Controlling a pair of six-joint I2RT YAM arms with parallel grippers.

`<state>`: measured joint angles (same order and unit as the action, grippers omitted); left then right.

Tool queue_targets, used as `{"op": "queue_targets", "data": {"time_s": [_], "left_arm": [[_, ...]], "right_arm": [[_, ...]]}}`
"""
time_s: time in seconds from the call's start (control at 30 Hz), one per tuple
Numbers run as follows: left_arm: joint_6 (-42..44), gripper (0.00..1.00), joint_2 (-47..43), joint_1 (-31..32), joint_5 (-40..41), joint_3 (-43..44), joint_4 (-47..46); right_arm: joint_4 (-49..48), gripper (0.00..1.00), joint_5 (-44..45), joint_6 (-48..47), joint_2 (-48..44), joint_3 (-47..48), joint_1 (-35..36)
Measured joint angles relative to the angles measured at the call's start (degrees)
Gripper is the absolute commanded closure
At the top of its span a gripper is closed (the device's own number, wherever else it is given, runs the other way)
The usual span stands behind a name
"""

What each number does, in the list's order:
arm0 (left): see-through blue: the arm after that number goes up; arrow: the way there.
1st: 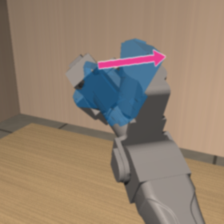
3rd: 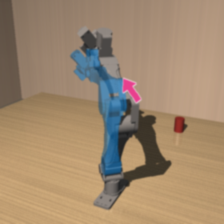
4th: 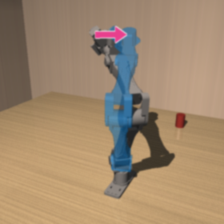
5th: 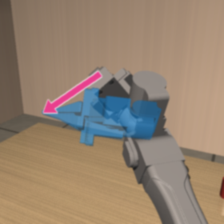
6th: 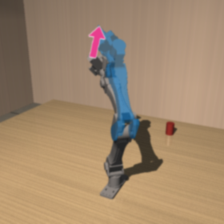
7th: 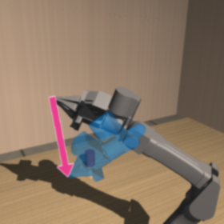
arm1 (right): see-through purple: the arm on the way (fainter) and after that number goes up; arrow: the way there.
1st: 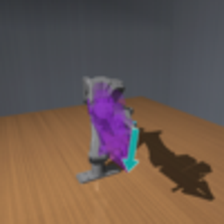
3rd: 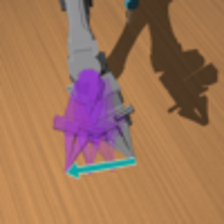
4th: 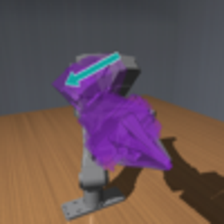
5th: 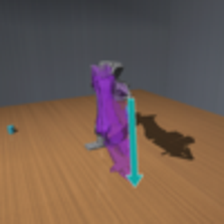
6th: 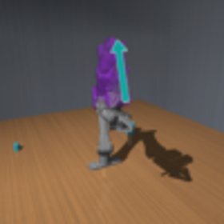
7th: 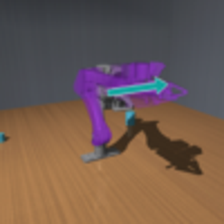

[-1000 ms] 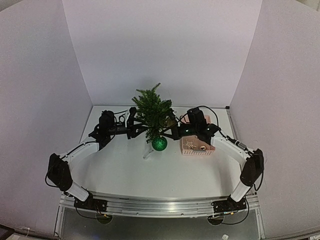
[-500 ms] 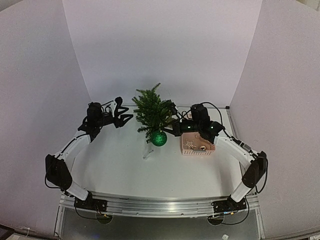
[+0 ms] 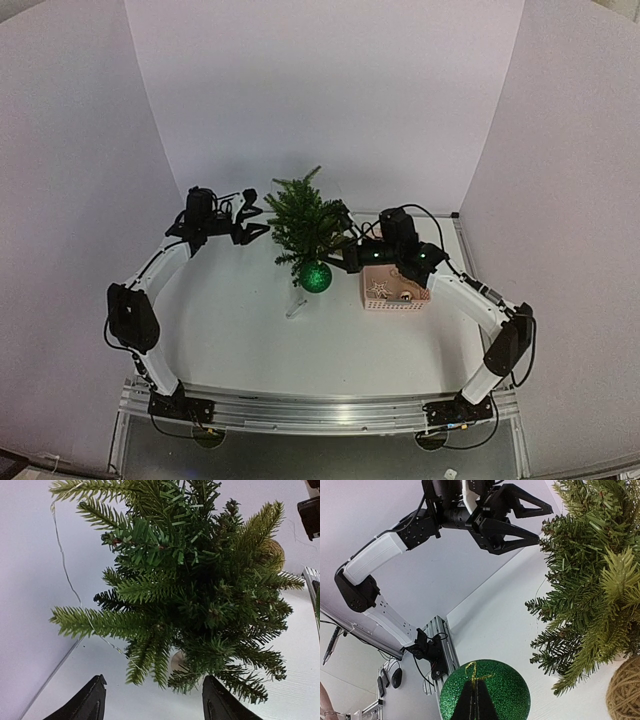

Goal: Decorate the small christmas tree

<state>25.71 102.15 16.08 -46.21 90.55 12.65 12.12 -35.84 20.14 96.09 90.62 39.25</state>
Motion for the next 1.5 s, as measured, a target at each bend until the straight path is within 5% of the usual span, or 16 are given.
{"op": "queue_targets", "data": {"time_s": [0.17, 0.73, 1.07, 1.5], "left_arm": [[1.78, 0.54, 2.96, 0.00, -1.60, 4.04, 3.00], [1.17, 0.71, 6.09, 1.28, -1.97, 6.99, 7.85], [-3.40, 0.97, 6.09, 1.62, -1.69, 6.92, 6.82], [-13.36, 1.00, 4.02, 1.63, 0.66, 3.14, 6.38]], "right_arm": [[0.00, 1.00, 0.33, -0.17, 0.00, 0.04, 0.04], [0.06, 1.00, 0.91, -0.66, 0.00, 1.65, 0.06], [0.11, 1.00, 0.93, -0.66, 0.00, 1.65, 0.06], [0.14, 1.00, 0.88, -0.63, 0.00, 1.65, 0.06]]}}
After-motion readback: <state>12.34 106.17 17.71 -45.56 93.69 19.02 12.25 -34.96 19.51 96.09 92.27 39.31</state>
